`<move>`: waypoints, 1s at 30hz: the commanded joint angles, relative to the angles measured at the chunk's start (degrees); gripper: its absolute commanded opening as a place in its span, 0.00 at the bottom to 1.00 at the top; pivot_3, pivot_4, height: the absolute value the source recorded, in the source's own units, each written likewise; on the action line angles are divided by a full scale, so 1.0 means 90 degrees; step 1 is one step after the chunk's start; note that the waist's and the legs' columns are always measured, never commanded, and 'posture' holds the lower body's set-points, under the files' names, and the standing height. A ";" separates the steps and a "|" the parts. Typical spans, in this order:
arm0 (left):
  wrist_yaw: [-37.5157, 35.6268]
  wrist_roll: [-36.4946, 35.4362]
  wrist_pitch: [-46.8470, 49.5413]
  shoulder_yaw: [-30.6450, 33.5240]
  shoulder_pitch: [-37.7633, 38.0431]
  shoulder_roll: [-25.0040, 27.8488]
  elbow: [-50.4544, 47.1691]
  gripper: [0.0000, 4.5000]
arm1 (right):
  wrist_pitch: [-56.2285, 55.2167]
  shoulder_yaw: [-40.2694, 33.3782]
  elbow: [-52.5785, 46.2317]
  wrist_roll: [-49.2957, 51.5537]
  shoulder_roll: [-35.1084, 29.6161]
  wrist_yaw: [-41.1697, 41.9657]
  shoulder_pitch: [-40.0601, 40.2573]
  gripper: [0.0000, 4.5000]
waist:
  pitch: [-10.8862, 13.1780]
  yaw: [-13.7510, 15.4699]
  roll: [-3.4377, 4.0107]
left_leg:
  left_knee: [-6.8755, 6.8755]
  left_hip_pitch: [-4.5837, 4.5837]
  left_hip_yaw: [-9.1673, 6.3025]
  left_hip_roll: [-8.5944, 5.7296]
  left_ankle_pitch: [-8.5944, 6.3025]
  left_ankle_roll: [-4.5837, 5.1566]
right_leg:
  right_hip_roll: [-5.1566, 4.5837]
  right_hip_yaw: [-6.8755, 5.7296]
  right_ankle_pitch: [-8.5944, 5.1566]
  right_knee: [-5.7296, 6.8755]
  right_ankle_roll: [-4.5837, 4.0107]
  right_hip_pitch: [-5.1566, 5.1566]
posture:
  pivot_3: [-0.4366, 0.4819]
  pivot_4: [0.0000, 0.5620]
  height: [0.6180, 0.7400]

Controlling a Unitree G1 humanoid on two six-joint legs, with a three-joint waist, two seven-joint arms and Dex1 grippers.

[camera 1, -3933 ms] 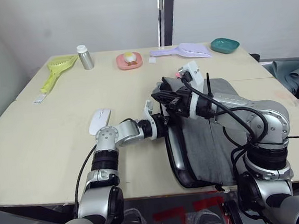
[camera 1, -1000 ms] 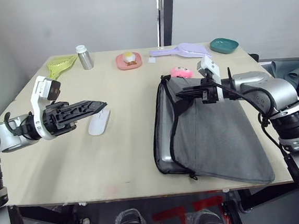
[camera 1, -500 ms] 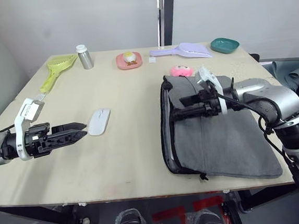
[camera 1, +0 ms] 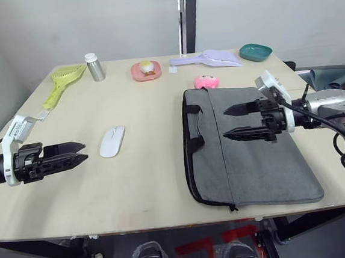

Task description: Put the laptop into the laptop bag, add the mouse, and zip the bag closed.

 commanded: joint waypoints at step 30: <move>0.3008 0.2260 -0.1268 -0.0764 -0.1361 -0.1569 0.0640 1.00 | -0.0897 -0.0937 -0.1511 -0.0147 0.0268 -0.1392 0.0762 0.99 | -0.0020 -0.0076 0.0016 | 0.0023 0.0032 0.0025 0.0002 0.0010 0.0026 | 0.0000 0.0019 -0.0001 0.0065 0.0001 -0.0009 | 0.48 0.27 1.00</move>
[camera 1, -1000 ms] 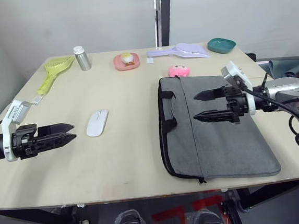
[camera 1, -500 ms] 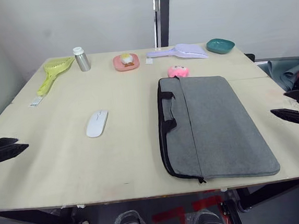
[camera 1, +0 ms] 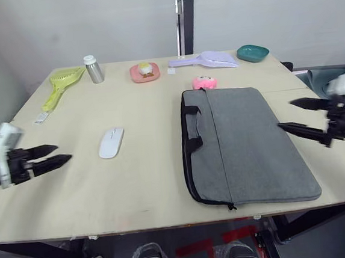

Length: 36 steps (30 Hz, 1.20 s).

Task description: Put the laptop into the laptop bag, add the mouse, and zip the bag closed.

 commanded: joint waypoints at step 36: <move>0.3846 0.1816 0.0179 -0.1903 -0.1828 -0.2689 0.0525 1.00 | 0.0826 0.2147 -0.1569 0.0827 0.1168 -0.1842 -0.2304 0.99 | -0.0008 0.0081 -0.0007 | 0.0026 -0.0015 -0.0035 -0.0006 0.0033 -0.0064 | 0.0000 0.0001 0.0000 0.0043 0.0004 0.0002 | 0.48 0.27 1.00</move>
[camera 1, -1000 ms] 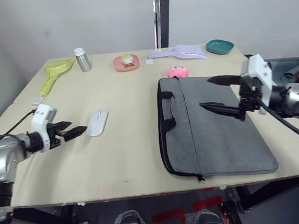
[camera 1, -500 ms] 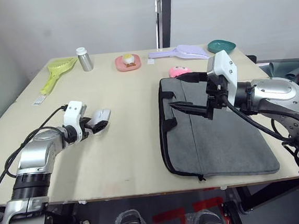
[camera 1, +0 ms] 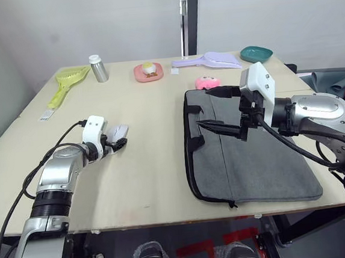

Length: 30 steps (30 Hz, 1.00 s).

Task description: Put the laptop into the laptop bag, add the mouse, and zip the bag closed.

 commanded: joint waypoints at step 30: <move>-0.5900 0.0164 -0.4104 -0.0807 -0.0689 0.1537 0.1860 0.63 | 0.3461 0.0915 0.1169 -0.0991 0.3061 -0.4073 -0.0222 1.00 | -0.0002 0.0014 0.0017 | -0.0138 -0.0015 0.0011 0.0000 0.0028 -0.0056 | 0.0011 -0.0017 0.0008 -0.0095 0.0013 -0.0040 | 0.48 0.27 1.00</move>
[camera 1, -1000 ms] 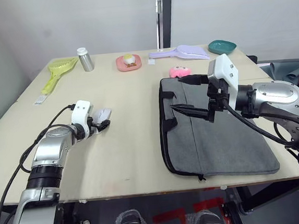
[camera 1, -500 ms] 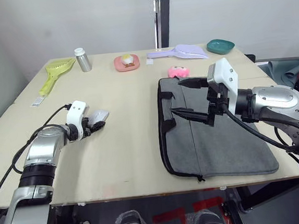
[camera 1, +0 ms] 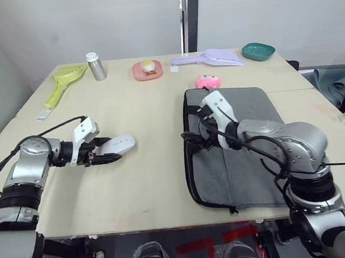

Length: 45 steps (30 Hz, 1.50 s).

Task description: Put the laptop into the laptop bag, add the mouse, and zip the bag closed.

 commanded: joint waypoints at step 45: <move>-0.0387 -0.0249 0.0939 -0.0260 -0.0433 -0.0347 -0.1584 0.63 | 0.0107 0.0758 -0.0889 -0.0847 -0.0186 0.1549 0.0664 0.00 | -0.0012 -0.0006 -0.0002 | 0.0031 0.0030 -0.0011 0.0002 0.0011 -0.0017 | -0.0001 0.0004 -0.0011 0.0058 -0.0017 0.0028 | 0.48 0.27 1.00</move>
